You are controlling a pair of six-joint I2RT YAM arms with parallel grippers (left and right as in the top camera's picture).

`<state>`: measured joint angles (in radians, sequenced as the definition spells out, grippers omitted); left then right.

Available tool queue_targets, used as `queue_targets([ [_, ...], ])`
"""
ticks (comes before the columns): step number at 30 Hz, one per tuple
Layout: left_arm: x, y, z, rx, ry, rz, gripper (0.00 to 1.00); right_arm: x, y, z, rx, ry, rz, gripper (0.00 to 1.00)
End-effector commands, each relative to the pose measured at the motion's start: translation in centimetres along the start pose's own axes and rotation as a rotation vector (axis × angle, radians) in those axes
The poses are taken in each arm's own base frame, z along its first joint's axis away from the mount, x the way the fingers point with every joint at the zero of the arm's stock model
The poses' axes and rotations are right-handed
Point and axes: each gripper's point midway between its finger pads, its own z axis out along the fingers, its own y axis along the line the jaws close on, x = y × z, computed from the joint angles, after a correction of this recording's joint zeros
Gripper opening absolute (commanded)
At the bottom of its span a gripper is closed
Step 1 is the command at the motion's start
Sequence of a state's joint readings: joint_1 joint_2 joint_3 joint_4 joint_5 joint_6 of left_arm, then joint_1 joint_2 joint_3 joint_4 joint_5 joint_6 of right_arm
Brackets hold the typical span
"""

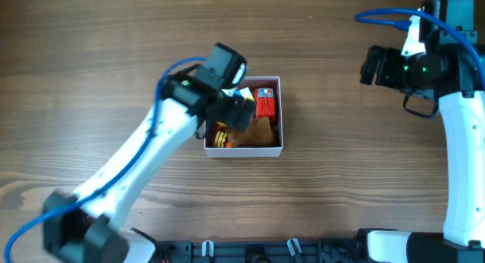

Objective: Pack container

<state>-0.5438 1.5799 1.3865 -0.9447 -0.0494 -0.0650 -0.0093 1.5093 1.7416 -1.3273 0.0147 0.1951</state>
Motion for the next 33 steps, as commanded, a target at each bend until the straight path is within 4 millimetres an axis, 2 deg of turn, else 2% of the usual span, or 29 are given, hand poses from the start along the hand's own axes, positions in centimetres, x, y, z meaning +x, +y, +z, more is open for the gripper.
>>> queue_targets([
  [1, -3.0, 5.3, -3.2, -0.091, -0.155, -0.111, 1.0, -2.5, 3.2, 0.0, -0.069, -0.113, -0.099, 1.0],
  [2, -3.9, 7.7, -3.5, -0.118, -0.196, -0.177, 1.0, -4.2, 4.7, -0.1, -0.097, -0.187, -0.144, 1.0],
  [3, -4.9, 11.2, -3.7, -0.155, -0.253, -0.287, 1.0, -5.7, 6.1, 0.2, -0.119, -0.242, -0.184, 1.0],
  [4, -5.4, 13.3, -3.9, -0.173, -0.287, -0.366, 1.0, -6.4, 6.7, 1.0, -0.126, -0.254, -0.187, 1.0],
  [6, -5.4, 16.4, -4.5, -0.206, -0.323, -0.454, 1.0, -7.8, 7.3, 3.2, -0.128, -0.264, -0.185, 1.0],
  [7, -5.4, 17.5, -4.7, -0.225, -0.336, -0.472, 1.0, -8.7, 7.0, 3.7, -0.105, -0.288, -0.179, 1.0],
  [8, -4.2, 18.9, -4.9, -0.25, -0.307, -0.497, 1.0, -8.2, 7.0, 4.0, -0.107, -0.267, -0.223, 1.0],
  [10, -1.3, 19.5, -5.2, -0.264, -0.217, -0.545, 1.0, -7.0, 6.6, 3.8, -0.1, -0.227, -0.273, 1.0],
  [12, -0.2, 19.2, -6.1, -0.261, -0.204, -0.55, 1.0, -6.2, 6.2, 1.8, -0.106, -0.231, -0.229, 1.0],
  [14, 0.7, 18.3, -7.7, -0.254, -0.243, -0.545, 1.0, -5.4, 5.8, -1.1, -0.115, -0.286, -0.209, 1.0],
  [16, 2.3, 17.1, -10.2, -0.234, -0.324, -0.56, 1.0, -3.3, 4.9, -4.4, -0.13, -0.363, -0.199, 1.0],
  [18, 4.5, 16.0, -12.2, -0.229, -0.418, -0.578, 1.0, -0.4, 3.7, -5.8, -0.136, -0.433, -0.162, 1.0],
  [20, 6.9, 14.3, -13.5, -0.192, -0.521, -0.567, 1.0, 4.2, 2.3, -5.6, -0.149, -0.49, -0.152, 1.0],
  [21, 8.2, 13.8, -14.2, -0.188, -0.566, -0.582, 1.0, 6.2, 1.7, -5.1, -0.153, -0.502, -0.131, 1.0],
  [22, 9.8, 13.3, -14.7, -0.184, -0.614, -0.589, 1.0, 9.0, 0.8, -4.1, -0.163, -0.518, -0.107, 1.0],
  [24, 11.7, 12.5, -15.2, -0.166, -0.674, -0.631, 1.0, 12.2, 0.0, -2.7, -0.168, -0.532, -0.101, 1.0],
  [26, 12.7, 12.1, -15.6, -0.149, -0.704, -0.669, 1.0, 13.0, 0.2, -2.7, -0.213, -0.583, -0.079, 1.0],
  [33, 12.7, 12.2, -15.4, -0.15, -0.696, -0.67, 1.0, 13.1, 0.1, -2.2, -0.206, -0.562, -0.08, 1.0],
])
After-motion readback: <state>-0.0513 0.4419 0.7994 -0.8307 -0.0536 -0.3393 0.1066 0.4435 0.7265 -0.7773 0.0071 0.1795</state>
